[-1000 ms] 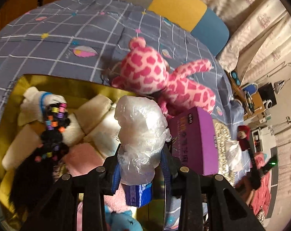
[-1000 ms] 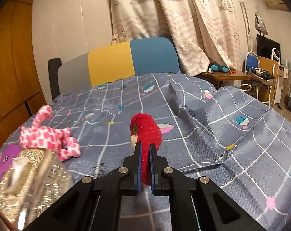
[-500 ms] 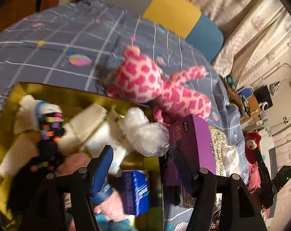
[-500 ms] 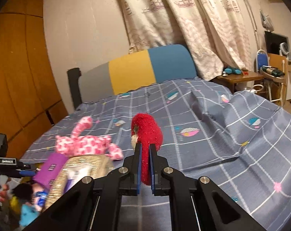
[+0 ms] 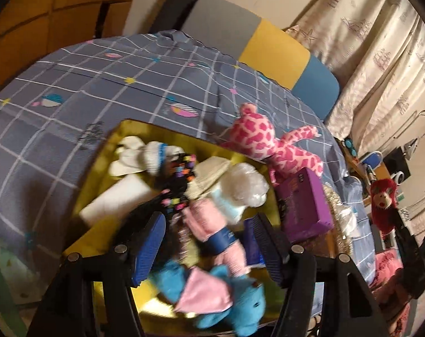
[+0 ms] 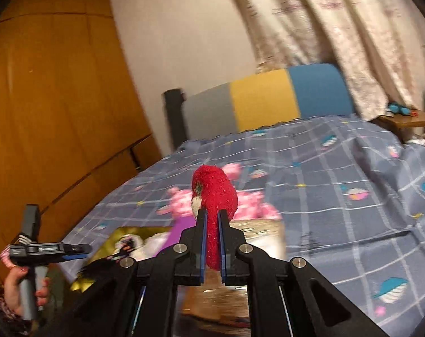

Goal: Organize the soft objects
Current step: 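Carry the plastic bundle into the gold tray and open the left tool, then lower the red sock into the gold tray and open the right tool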

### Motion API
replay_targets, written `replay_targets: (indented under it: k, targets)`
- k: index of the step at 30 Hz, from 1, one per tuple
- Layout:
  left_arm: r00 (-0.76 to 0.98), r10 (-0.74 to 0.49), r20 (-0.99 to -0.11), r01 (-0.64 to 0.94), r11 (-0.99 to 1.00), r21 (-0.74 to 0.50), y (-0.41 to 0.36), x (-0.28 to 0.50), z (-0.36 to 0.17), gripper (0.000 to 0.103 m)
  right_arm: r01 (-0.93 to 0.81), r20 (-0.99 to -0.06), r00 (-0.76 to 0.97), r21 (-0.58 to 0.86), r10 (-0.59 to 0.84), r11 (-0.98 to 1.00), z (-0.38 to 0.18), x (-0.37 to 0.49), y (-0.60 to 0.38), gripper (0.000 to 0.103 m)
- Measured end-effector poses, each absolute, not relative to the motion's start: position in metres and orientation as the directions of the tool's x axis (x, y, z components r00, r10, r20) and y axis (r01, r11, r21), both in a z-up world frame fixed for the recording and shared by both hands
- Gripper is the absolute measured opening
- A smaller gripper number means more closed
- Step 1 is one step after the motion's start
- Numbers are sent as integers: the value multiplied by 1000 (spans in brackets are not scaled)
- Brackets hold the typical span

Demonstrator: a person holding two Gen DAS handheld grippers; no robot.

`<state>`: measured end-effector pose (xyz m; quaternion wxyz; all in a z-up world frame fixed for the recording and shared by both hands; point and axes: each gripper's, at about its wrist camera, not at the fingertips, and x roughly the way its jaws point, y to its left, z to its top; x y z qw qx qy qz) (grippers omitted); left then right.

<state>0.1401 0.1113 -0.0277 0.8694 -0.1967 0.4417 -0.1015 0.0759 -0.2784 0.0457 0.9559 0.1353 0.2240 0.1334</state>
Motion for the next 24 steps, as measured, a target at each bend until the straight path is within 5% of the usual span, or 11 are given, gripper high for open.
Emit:
replay_targets:
  k: [12, 24]
  targets:
    - [617, -200, -761, -42, 957, -286, 133, 104, -26, 66, -459, -485, 663, 338, 570, 822, 18, 92, -142, 7]
    - [652, -13, -758, -137, 981, -134, 148, 74, -24, 66, -516, -627, 500, 338, 597, 787, -29, 119, -64, 7]
